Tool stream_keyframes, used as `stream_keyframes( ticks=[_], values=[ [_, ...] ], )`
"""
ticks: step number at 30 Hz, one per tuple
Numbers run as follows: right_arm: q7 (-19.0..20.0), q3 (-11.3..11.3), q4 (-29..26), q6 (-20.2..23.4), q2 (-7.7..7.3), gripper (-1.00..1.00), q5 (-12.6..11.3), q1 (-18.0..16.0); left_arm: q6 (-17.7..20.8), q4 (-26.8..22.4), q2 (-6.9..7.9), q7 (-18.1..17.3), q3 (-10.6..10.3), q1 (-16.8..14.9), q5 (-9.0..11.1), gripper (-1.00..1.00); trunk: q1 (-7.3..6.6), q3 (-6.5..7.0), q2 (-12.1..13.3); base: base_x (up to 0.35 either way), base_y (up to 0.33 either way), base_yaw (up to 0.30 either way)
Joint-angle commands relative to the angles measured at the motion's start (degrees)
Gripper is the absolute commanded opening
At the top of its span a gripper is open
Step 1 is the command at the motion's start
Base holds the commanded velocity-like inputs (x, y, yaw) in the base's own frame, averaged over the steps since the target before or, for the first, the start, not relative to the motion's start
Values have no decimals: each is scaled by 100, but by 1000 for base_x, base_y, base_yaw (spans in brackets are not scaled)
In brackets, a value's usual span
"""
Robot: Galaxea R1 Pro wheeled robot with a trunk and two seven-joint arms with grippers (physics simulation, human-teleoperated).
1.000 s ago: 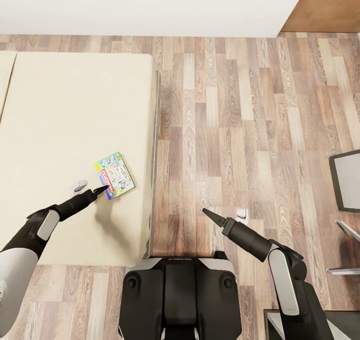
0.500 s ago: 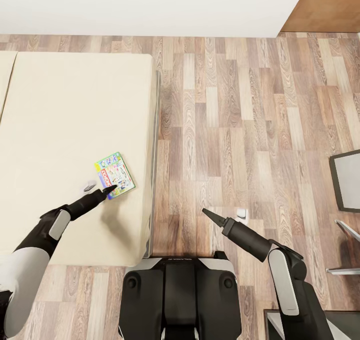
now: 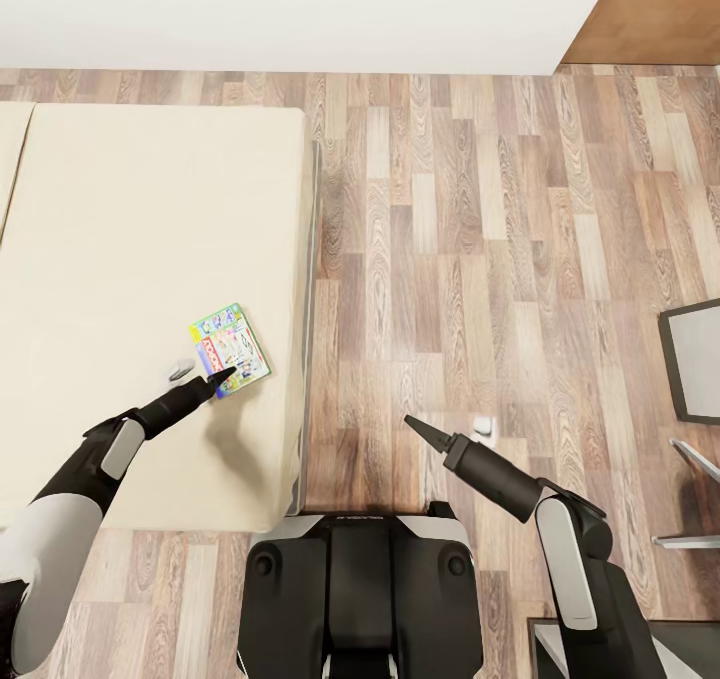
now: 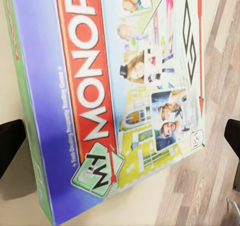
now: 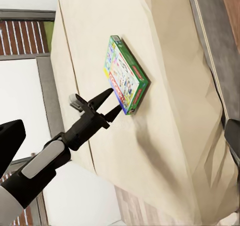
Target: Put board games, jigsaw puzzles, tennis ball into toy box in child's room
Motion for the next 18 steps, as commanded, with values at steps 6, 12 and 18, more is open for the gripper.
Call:
stream_keyframes(
  ticks=[6,12,18],
  values=[
    [21,-9,-1,-150,0,100,-14,-3,56,2,-1,-54,10,-2,48,100,3,-5,-9,0,0,0],
    [21,-8,-1,-178,-4,100,-17,-3,68,2,-1,-97,10,-2,54,100,3,-5,-9,0,0,0],
    [23,-8,-1,-180,-12,100,-17,-3,95,2,-1,-110,10,-2,64,100,3,-5,-9,0,0,0]
  ],
)
